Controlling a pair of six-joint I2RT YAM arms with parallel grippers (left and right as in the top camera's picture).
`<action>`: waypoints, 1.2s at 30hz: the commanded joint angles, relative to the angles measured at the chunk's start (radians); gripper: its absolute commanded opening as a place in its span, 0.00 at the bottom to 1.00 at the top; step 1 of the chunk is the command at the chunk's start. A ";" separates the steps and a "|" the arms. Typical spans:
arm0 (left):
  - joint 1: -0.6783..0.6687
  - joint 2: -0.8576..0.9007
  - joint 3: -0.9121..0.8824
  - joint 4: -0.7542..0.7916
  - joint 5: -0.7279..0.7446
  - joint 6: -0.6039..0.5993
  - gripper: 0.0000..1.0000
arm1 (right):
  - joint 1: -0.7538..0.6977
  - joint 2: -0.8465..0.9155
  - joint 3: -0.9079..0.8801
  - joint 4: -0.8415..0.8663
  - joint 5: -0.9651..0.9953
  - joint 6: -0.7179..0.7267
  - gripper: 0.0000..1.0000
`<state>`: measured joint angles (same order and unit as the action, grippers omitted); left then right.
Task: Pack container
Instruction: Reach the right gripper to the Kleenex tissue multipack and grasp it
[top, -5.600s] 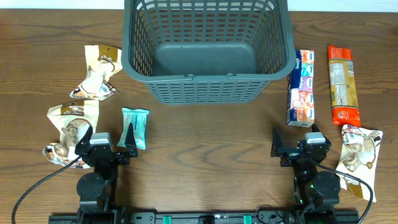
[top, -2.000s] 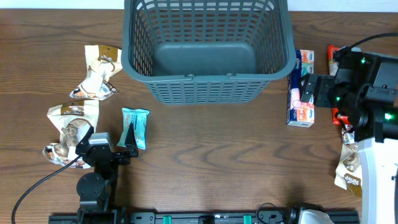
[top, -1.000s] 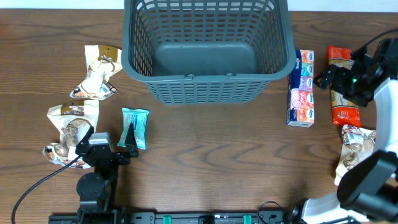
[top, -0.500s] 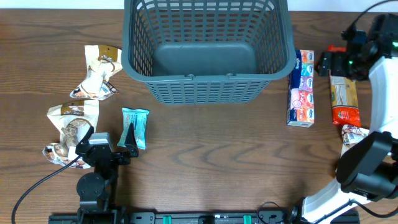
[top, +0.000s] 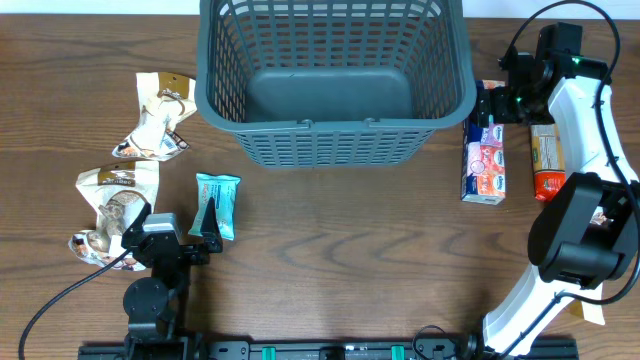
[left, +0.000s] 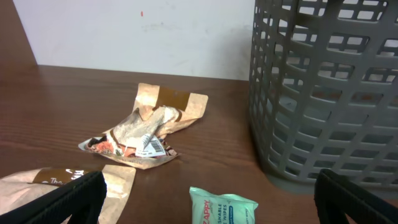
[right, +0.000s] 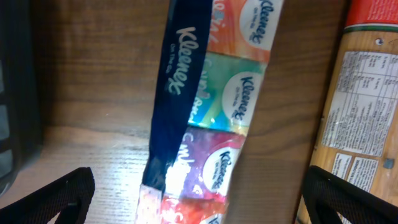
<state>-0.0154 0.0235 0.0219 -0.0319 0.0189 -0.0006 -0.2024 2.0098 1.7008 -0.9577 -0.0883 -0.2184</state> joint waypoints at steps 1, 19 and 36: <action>-0.004 0.000 -0.018 -0.039 -0.005 -0.005 0.99 | 0.004 0.022 0.015 0.014 0.036 0.035 0.99; -0.003 0.000 -0.018 -0.039 -0.005 -0.005 0.99 | 0.029 0.151 0.012 0.073 0.092 0.168 0.99; -0.003 0.000 -0.018 -0.039 -0.005 -0.005 0.99 | 0.043 0.275 0.012 0.098 0.091 0.250 0.99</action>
<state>-0.0154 0.0235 0.0219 -0.0319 0.0189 -0.0006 -0.1730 2.2513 1.7031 -0.8581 -0.0029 0.0010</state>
